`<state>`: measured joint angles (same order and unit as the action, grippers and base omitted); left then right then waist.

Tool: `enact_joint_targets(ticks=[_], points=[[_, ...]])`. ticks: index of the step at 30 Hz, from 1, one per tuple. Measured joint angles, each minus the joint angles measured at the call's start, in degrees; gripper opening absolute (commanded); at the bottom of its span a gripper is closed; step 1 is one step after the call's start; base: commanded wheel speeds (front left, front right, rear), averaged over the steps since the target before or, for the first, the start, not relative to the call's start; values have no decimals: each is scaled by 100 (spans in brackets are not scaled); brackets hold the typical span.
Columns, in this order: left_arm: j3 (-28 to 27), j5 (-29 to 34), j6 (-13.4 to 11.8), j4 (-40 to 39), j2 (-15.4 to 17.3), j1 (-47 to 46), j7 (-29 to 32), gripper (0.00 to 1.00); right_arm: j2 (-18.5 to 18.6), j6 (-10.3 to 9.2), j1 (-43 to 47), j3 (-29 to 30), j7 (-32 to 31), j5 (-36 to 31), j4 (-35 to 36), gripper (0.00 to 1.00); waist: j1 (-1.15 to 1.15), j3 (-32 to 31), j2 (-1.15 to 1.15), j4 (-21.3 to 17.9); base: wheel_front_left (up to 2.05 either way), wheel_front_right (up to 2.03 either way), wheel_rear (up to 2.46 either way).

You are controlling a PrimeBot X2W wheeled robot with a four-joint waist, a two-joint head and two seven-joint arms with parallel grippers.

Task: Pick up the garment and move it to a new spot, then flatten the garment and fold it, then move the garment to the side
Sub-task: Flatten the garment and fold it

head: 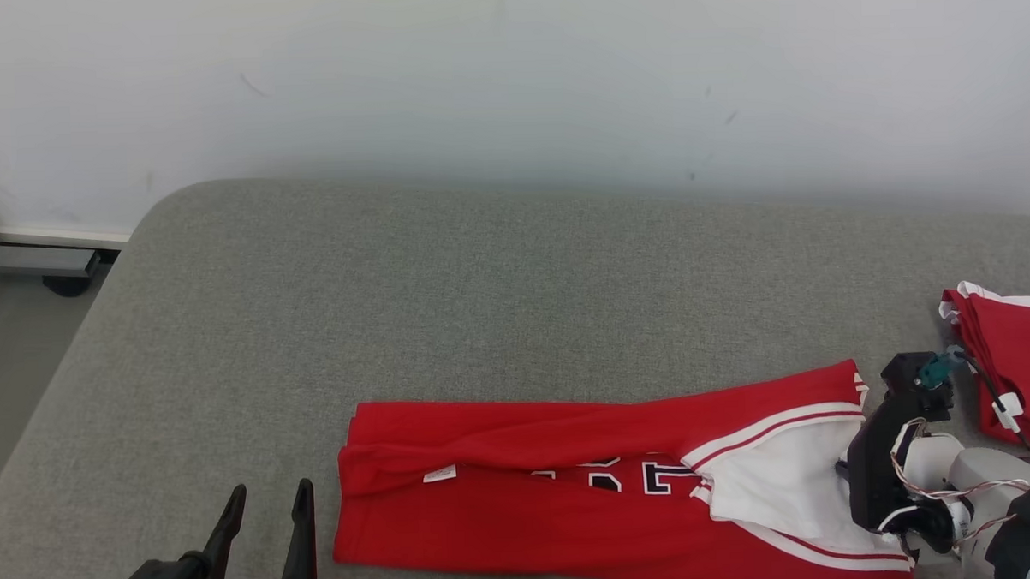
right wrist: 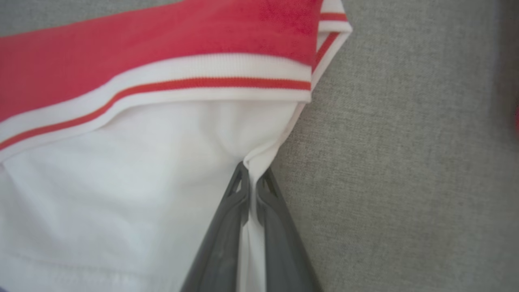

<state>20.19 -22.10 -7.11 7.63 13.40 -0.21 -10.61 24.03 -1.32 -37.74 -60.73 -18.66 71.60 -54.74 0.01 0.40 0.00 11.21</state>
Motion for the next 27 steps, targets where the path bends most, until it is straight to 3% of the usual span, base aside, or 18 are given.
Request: enact_joint_targets(ticks=[7, 14, 18, 27], points=[[-68, 0, 0, 41, -5, 49, 49, 100, 278, 198, -74, 69, 211, -16, -201, 0, 0, -89, 0, -158, 0, 0, 0], [-94, -1, 0, 49, -3, 142, 84, 100, 338, 581, -166, 247, 436, 68, -8, 0, 0, -159, 0, -401, 0, 0, 0], [-92, -1, 0, 56, -7, 143, 101, 100, 252, 764, -168, 378, 492, 313, 437, 0, 0, -202, 0, -536, 0, 0, 0], [-8, 0, 0, 116, -107, 142, 158, 100, 267, 838, -168, 243, 443, 318, 1645, 0, 0, -341, 0, -674, 0, 0, 0]])
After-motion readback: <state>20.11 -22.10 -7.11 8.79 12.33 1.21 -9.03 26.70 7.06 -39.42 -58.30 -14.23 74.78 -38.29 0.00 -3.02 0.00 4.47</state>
